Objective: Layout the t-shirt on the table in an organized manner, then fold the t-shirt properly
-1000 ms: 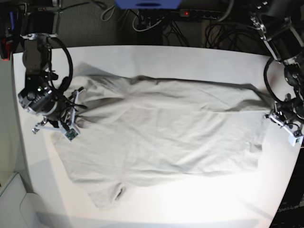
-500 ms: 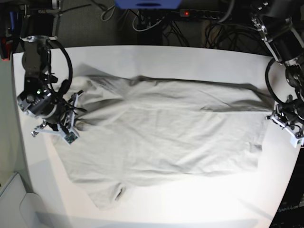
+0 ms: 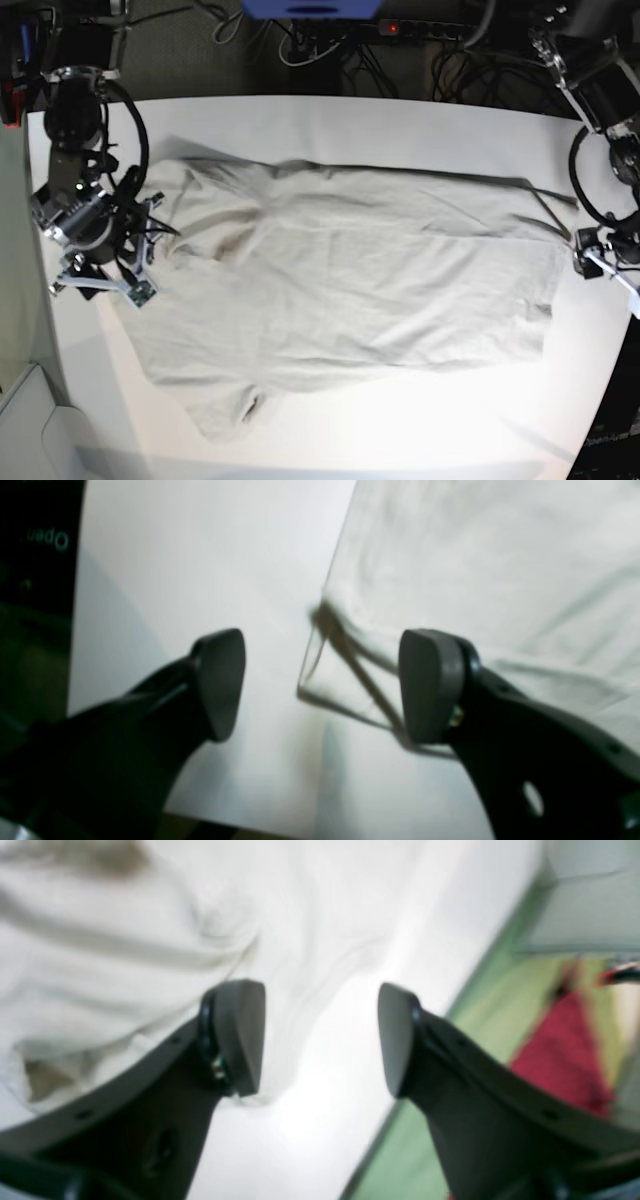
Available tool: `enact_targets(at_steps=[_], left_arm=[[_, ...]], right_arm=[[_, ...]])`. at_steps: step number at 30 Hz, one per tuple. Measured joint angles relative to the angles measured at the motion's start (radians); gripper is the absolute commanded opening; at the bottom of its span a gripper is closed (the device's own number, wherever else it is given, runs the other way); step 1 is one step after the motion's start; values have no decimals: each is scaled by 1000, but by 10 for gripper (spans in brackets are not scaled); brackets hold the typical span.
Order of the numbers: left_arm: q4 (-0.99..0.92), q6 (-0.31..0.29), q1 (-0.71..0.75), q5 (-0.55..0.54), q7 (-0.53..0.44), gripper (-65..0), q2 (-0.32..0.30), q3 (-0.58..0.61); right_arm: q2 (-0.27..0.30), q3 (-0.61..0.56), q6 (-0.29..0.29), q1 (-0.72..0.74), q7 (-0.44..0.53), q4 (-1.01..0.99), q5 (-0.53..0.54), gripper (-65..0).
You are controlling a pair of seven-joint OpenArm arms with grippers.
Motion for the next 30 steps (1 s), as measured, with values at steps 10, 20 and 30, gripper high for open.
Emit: enact_targets(at_steps=[10, 20, 30], left_arm=[[2, -4, 201, -24, -119, -178, 3, -62], [-183, -3, 224, -16, -357, -183, 36, -62], [-275, -3, 213, -10, -463, -183, 28, 24]], right_arm=[[-56, 88, 0, -173, -10, 77, 2, -289], [-102, 130, 0, -236, 33, 77, -3, -290], [-102, 130, 0, -251, 37, 77, -3, -290]])
